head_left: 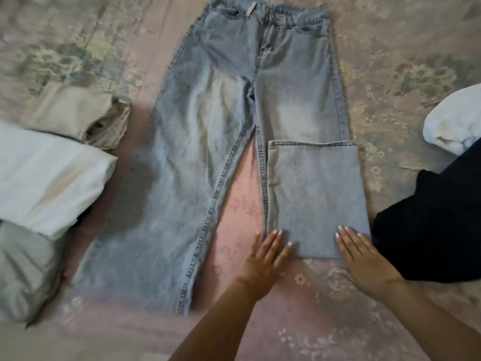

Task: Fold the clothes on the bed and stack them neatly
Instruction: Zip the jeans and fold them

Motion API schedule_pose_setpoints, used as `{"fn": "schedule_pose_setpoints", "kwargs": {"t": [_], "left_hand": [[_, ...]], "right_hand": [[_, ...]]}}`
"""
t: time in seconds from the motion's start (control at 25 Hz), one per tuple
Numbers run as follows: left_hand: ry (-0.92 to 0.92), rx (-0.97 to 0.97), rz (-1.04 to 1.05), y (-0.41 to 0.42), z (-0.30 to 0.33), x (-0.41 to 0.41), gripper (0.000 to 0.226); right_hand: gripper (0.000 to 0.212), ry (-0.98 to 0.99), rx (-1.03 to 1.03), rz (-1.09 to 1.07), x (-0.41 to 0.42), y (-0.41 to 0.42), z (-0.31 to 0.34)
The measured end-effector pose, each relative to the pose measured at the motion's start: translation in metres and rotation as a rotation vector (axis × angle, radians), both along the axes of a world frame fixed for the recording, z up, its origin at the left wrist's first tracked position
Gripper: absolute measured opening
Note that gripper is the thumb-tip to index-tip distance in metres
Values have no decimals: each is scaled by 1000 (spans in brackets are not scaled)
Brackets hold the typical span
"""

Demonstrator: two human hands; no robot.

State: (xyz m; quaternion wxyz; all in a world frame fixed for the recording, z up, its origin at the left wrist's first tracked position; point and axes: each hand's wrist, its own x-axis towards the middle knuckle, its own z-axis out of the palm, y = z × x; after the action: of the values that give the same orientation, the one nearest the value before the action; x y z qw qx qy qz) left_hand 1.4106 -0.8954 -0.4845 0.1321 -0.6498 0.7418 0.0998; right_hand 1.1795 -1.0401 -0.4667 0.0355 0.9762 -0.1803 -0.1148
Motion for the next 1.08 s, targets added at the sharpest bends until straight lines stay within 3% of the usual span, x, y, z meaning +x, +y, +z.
{"fn": "schedule_pose_setpoints", "kwargs": {"t": [0.04,0.12,0.2,0.36,0.44,0.52,0.6,0.68,0.76,0.84,0.92,1.0,1.08], "left_hand": [[32,-11,12,21,5,12,67],[74,-111,5,83,17,54,77],[65,-246,39,145,21,107,90],[-89,-94,26,226,22,198,139],[-29,-12,22,232,20,220,122],[13,-190,-72,227,16,240,72],[158,-356,-83,211,17,256,44],[341,-510,28,187,27,267,21],[327,-621,140,166,36,277,16],[174,-734,250,154,39,284,23],[94,-799,314,152,35,283,28],[77,-762,228,154,27,273,35],[35,-611,105,160,16,268,46]], "right_hand": [[71,95,43,-38,16,21,4],[73,188,83,-91,68,70,8],[82,174,182,28,120,128,1],[96,133,371,174,216,217,-12],[93,147,379,203,242,222,-14],[75,140,350,220,252,218,-15],[54,-2,452,166,255,212,-13],[29,-201,844,-330,259,202,-1],[14,-426,1077,-890,262,182,4],[14,-617,1003,-1125,267,159,8],[18,-701,898,-1186,274,144,11],[28,-689,691,-1167,284,141,11],[44,-611,473,-906,293,151,9]]}}
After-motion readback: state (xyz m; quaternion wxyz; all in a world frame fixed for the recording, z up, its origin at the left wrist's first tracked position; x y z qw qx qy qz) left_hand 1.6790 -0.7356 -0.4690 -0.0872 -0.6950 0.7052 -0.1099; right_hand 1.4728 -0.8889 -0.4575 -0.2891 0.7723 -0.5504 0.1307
